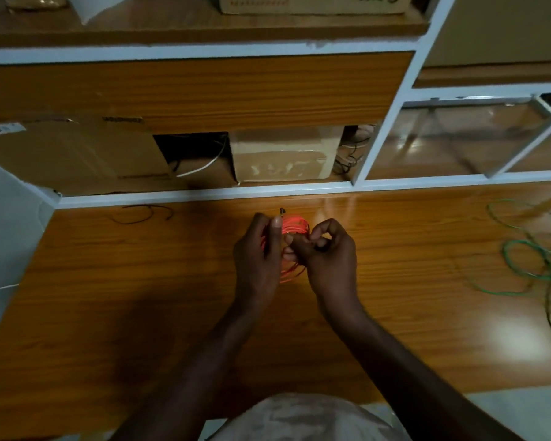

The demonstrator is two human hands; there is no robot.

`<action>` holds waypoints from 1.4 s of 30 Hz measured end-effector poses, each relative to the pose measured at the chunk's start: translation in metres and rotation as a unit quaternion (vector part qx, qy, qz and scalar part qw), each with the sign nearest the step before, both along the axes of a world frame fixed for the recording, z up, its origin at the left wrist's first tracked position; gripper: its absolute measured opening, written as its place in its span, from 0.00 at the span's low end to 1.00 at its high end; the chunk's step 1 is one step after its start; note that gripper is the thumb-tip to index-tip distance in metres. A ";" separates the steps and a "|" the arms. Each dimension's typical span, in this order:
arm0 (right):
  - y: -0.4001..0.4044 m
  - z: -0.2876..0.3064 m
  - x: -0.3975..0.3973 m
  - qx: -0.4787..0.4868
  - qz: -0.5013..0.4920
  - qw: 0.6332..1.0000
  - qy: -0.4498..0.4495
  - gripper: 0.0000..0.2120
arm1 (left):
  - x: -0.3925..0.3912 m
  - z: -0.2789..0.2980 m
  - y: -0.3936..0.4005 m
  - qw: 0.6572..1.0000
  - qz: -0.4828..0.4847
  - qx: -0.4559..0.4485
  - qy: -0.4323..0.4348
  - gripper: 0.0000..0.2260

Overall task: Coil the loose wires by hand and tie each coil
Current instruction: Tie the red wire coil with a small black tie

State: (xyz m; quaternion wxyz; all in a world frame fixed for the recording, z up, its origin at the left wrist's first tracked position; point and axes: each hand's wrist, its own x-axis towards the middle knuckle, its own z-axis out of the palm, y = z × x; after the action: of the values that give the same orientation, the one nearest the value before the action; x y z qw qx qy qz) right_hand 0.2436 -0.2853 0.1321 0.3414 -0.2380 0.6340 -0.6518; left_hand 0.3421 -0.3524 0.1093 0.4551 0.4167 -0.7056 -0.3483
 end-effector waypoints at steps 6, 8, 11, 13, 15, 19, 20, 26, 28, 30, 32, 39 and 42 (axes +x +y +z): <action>0.023 0.006 -0.022 -0.016 -0.020 1.000 0.016 0.13 | -0.032 0.006 0.014 0.992 -0.024 0.098 0.073 0.06; 0.030 0.007 -0.027 -0.022 -0.018 0.999 0.021 0.13 | -0.037 0.005 0.012 0.990 -0.054 0.110 0.068 0.08; 0.038 0.006 -0.032 -0.025 -0.015 0.999 0.028 0.12 | -0.043 0.003 0.011 0.989 -0.075 0.115 0.062 0.07; 0.041 0.004 -0.034 -0.029 -0.011 0.998 0.052 0.10 | -0.044 -0.001 0.009 0.988 -0.068 0.124 0.068 0.07; 0.043 0.004 -0.036 -0.037 -0.001 0.996 0.083 0.08 | -0.043 -0.006 0.006 0.986 -0.060 0.138 0.070 0.08; 0.046 0.005 -0.038 -0.048 0.014 0.996 0.078 0.04 | -0.037 -0.011 0.004 0.984 -0.066 0.152 0.064 0.12; 0.046 0.004 -0.038 -0.047 0.017 0.996 0.073 0.04 | -0.036 -0.011 0.004 0.985 -0.066 0.147 0.062 0.11; 0.044 -0.002 -0.034 -0.019 0.034 0.996 0.086 0.09 | -0.032 -0.008 0.003 0.987 -0.049 0.143 0.060 0.06; 0.043 -0.002 -0.033 -0.022 0.043 0.995 0.084 0.10 | -0.032 -0.007 0.005 0.987 -0.053 0.141 0.059 0.06; 0.042 0.000 -0.032 -0.024 0.052 0.995 0.084 0.10 | -0.032 -0.007 0.006 0.986 -0.057 0.148 0.059 0.06; 0.040 0.003 -0.031 -0.025 0.054 0.994 0.094 0.09 | -0.032 -0.007 0.008 0.985 -0.057 0.152 0.059 0.06; 0.033 0.005 -0.027 -0.032 0.009 0.999 0.022 0.10 | -0.028 -0.005 0.012 0.985 -0.049 0.151 0.066 0.07; 0.032 0.005 -0.028 -0.028 -0.007 1.000 0.005 0.11 | -0.026 -0.004 0.015 0.986 -0.041 0.145 0.066 0.07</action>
State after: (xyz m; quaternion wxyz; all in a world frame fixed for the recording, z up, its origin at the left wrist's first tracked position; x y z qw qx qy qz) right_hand 0.2153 -0.2533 0.1376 0.3266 -0.2461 0.6192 -0.6703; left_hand 0.3164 -0.3377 0.1054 0.4213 0.4253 -0.6322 -0.4919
